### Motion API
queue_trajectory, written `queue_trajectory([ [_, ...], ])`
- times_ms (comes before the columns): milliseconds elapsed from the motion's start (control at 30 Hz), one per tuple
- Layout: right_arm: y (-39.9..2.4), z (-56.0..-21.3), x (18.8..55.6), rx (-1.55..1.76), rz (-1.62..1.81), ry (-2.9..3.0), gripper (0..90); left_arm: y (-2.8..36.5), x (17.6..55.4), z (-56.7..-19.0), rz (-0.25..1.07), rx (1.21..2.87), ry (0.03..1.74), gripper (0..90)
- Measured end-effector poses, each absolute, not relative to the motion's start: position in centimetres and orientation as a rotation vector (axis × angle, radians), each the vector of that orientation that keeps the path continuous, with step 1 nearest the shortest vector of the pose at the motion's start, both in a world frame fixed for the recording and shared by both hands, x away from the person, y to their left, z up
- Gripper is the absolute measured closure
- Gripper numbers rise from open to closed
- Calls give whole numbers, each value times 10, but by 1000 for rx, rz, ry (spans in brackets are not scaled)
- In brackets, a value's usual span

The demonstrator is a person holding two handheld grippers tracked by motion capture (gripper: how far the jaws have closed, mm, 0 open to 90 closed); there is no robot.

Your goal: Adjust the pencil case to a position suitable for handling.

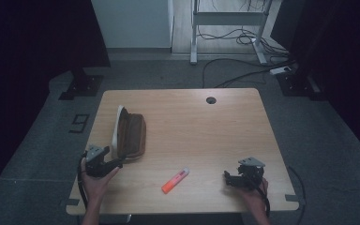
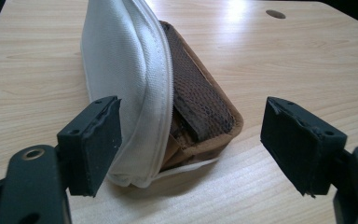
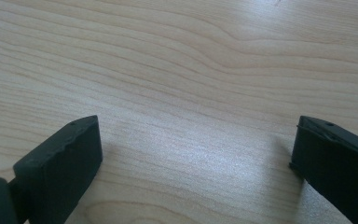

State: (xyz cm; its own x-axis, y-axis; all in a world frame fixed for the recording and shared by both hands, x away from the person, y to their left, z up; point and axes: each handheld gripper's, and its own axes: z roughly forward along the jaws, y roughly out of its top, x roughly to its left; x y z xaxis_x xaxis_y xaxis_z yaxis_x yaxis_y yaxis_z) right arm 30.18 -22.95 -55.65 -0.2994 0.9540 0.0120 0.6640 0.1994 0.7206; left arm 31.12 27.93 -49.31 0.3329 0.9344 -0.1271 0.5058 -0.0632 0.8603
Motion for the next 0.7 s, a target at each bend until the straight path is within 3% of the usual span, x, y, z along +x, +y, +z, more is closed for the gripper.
queue_trajectory([
  [400,-229,-557,302,1505,880,2038,14,282,327,-496,613,1675,1350,243],
  [700,-229,-557,302,1505,880,2038,15,282,338,-503,635,1677,1383,342],
])
